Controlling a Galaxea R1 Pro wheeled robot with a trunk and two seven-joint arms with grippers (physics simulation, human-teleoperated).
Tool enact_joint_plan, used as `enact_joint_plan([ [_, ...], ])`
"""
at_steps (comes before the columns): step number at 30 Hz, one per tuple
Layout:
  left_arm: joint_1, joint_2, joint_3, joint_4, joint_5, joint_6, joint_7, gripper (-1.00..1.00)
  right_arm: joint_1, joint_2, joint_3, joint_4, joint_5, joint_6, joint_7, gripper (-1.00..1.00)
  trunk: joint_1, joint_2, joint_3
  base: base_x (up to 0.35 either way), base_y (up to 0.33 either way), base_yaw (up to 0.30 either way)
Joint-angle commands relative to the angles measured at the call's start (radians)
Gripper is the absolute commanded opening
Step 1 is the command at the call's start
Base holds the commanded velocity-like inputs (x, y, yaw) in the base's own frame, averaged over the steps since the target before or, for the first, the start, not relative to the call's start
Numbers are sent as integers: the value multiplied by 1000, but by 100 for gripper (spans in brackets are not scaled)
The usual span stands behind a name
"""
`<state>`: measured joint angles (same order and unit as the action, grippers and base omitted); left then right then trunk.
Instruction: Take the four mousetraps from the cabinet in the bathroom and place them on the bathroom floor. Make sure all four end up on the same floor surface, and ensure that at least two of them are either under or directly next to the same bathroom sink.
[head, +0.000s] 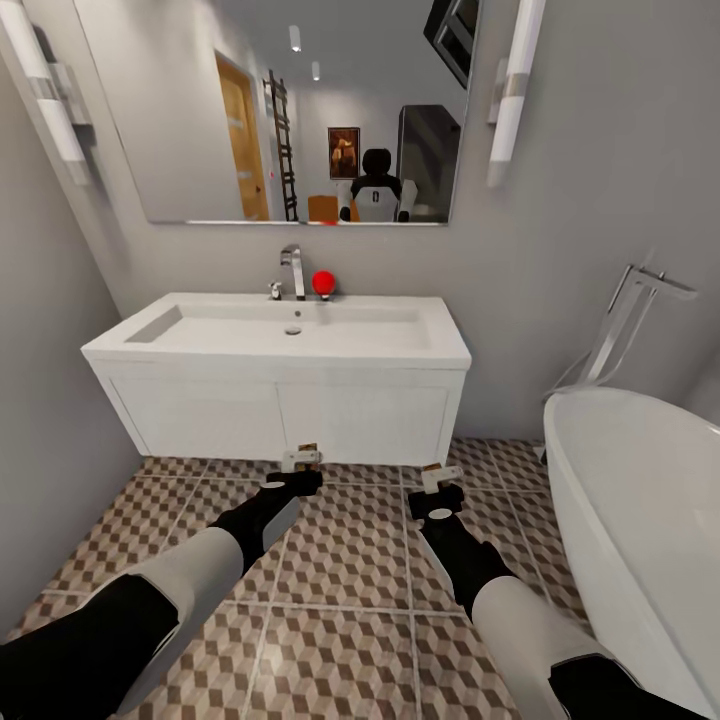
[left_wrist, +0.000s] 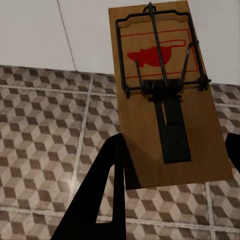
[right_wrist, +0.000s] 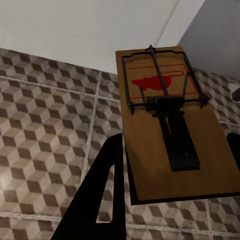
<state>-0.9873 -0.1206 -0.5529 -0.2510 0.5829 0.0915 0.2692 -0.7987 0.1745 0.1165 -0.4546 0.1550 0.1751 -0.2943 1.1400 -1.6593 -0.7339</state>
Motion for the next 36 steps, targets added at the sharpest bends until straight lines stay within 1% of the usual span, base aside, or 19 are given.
enact_joint_plan([
  [1, -1, 0, -8, -2, 5, 5, 7, -100, 0, 0, 3, -1, 9, 9, -5, -100, 4, -8, -4, 0, 0, 0],
  [36, -1, -2, -8, -2, 5, 5, 7, -100, 0, 0, 3, 0, 9, 10, -5, -100, 138, -253, -114, 0, 0, 0],
])
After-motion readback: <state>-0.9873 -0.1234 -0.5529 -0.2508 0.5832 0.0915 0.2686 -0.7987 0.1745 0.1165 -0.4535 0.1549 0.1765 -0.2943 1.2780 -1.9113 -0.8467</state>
